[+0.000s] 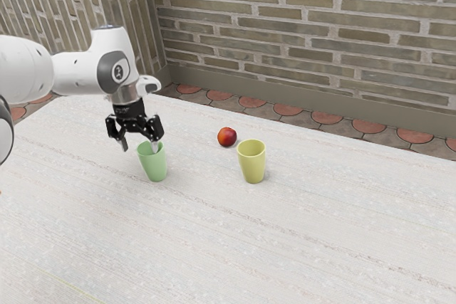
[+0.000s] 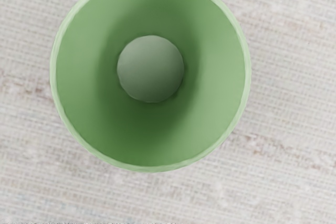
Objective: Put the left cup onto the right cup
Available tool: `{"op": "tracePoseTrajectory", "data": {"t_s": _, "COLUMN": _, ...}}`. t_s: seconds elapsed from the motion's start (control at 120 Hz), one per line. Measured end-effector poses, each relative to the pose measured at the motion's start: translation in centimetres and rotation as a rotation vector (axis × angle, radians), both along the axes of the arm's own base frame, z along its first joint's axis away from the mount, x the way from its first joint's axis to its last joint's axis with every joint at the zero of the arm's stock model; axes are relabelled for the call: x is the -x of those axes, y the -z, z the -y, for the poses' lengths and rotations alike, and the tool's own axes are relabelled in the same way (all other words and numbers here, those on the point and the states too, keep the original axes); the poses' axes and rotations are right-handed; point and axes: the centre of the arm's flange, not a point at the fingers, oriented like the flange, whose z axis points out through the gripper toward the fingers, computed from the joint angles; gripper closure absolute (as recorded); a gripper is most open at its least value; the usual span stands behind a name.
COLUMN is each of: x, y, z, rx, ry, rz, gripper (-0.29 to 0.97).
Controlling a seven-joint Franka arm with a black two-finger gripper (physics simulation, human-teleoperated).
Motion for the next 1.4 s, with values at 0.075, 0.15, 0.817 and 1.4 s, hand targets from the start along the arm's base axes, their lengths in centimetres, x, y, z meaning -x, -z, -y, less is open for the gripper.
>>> {"op": "tracePoseTrajectory", "data": {"t_s": 0.075, "x": 0.0, "y": 0.2, "z": -0.1, "rx": -0.004, "ry": -0.016, "rz": 0.008, "gripper": 0.02}}
{"op": "tracePoseTrajectory", "data": {"t_s": 0.15, "x": -0.3, "y": -0.1, "z": 0.2, "rx": -0.010, "ry": -0.022, "rz": 0.026, "gripper": 0.02}}
{"op": "tracePoseTrajectory", "data": {"t_s": 0.817, "x": -3.9, "y": 0.6, "z": 1.9, "rx": -0.062, "ry": -0.024, "rz": 0.077, "gripper": 0.03}}
{"op": "tracePoseTrajectory", "data": {"t_s": 1.4, "x": -4.4, "y": 3.6, "z": 3.0, "rx": -0.054, "ry": -0.035, "rz": 0.047, "gripper": 0.03}}
